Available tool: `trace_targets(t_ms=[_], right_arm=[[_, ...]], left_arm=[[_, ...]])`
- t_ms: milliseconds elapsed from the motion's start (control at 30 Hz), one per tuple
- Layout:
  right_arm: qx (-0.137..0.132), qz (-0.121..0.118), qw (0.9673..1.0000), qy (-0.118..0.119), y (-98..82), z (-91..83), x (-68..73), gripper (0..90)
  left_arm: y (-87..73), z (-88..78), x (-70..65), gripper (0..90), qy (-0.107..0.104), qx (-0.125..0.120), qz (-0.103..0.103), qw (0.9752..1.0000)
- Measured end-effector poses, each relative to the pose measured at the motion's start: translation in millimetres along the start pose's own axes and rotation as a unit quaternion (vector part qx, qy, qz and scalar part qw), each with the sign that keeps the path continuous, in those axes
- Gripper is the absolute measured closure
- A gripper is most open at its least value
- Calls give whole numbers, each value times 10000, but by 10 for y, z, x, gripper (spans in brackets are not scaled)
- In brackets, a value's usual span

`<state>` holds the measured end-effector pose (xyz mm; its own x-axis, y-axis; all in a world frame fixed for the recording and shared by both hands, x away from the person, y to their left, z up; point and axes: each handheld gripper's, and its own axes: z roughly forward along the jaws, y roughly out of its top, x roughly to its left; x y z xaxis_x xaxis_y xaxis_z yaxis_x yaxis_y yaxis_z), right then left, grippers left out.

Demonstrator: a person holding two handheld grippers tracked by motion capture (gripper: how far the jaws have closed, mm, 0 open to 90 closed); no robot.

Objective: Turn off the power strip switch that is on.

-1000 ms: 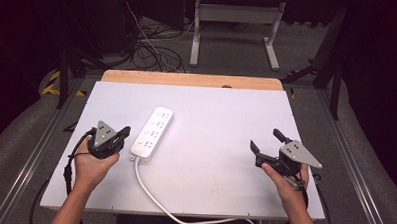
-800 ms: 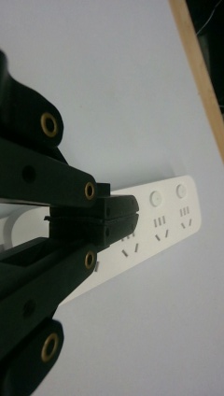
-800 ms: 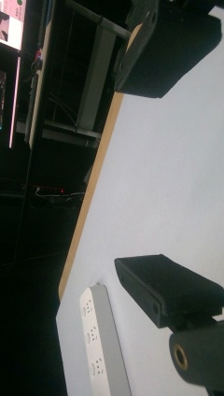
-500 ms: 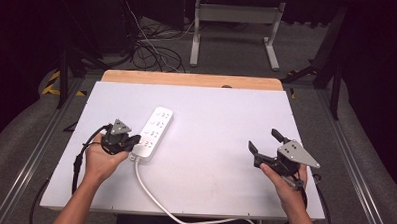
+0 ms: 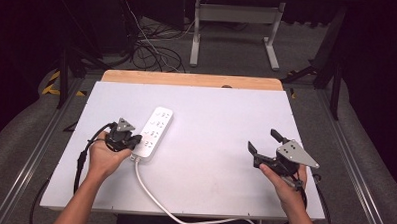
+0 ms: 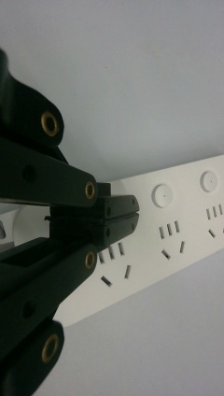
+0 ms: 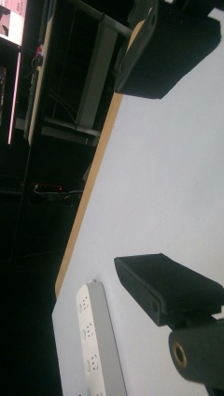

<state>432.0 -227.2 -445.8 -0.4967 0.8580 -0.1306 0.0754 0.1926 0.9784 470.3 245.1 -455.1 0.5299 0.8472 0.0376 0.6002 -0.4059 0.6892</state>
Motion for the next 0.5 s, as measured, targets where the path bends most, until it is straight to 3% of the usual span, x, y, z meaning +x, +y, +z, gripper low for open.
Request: trace_targets(t_ms=[333, 500], right_arm=[[8, 3, 10000, 5, 2, -9, 5, 146], [11, 2, 10000, 3, 2, -15, 11, 148]], left_arm=[[-10, 20, -19, 900, 2, 37, 47, 10000], [-31, 30, -15, 900, -83, -68, -159, 9998]])
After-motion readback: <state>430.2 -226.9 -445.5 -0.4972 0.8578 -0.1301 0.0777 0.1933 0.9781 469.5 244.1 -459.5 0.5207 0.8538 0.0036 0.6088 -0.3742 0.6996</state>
